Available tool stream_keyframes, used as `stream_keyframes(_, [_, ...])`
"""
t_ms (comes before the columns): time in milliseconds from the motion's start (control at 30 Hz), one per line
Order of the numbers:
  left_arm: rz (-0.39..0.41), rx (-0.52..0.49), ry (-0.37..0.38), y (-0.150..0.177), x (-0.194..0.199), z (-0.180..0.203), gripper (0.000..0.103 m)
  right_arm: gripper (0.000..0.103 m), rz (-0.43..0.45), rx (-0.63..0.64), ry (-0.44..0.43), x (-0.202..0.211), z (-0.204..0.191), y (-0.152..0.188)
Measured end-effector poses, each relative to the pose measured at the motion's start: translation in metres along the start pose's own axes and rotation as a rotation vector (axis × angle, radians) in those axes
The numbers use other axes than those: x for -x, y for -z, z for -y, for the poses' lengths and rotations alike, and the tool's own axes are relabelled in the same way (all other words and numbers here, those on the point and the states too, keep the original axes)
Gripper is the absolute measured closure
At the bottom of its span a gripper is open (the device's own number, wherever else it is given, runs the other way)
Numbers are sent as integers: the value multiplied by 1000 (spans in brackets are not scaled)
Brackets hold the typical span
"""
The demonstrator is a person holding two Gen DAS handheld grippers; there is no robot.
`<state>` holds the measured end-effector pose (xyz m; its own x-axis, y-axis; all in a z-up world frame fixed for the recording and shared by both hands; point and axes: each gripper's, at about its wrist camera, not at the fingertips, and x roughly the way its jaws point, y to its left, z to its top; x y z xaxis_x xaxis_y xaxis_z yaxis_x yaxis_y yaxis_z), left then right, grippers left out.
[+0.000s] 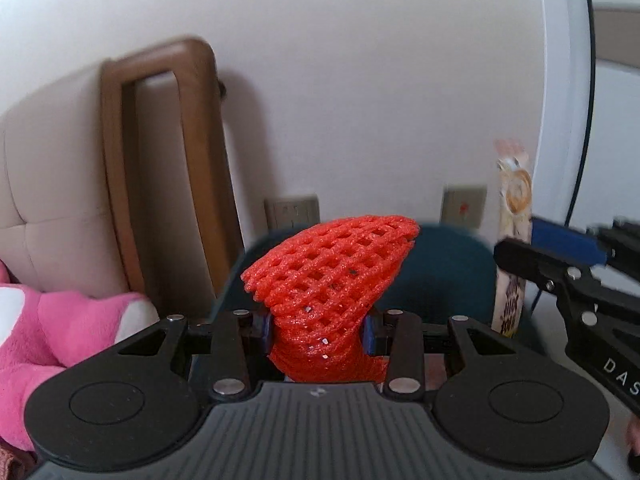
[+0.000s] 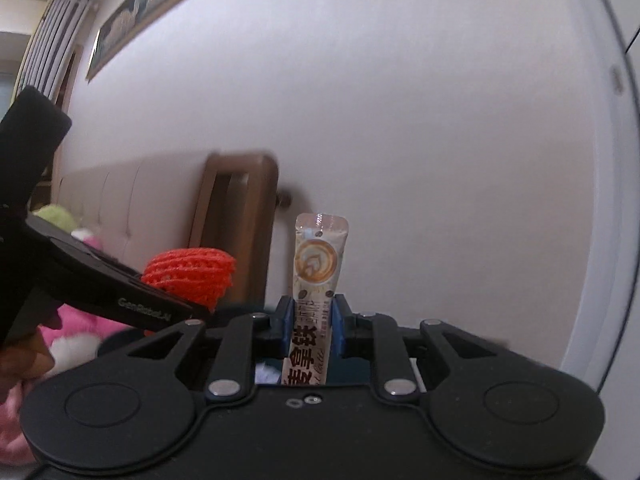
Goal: Collect trash
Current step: 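Open both tools over the wastebasket to drop the foam net and sachet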
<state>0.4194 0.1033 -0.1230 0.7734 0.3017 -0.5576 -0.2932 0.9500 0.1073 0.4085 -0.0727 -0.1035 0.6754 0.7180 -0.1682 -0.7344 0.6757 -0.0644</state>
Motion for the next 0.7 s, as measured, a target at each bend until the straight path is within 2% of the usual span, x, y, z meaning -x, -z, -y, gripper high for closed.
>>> stream_keyframes(233, [-59,-32,29,9,-16,5,64,84,-135,101,-46,-7,-13,8])
stream_keyframes(367, [-150,-73,50,10,-30,7,64,84,-229,135,-57,-28,-15,6])
stream_keyframes(500, [-267,-117,80,4,-53,8,64,84,-331,107,-119,-50,-8,-2])
stream_keyframes(633, [-358,-143,113,4,-65,11,57,83,-432,93,-159,-63,-5,-2])
stream_keyframes(700, [-377,-144,132,4,-70,12,50,82,-468,86,-169,-69,-5,-1])
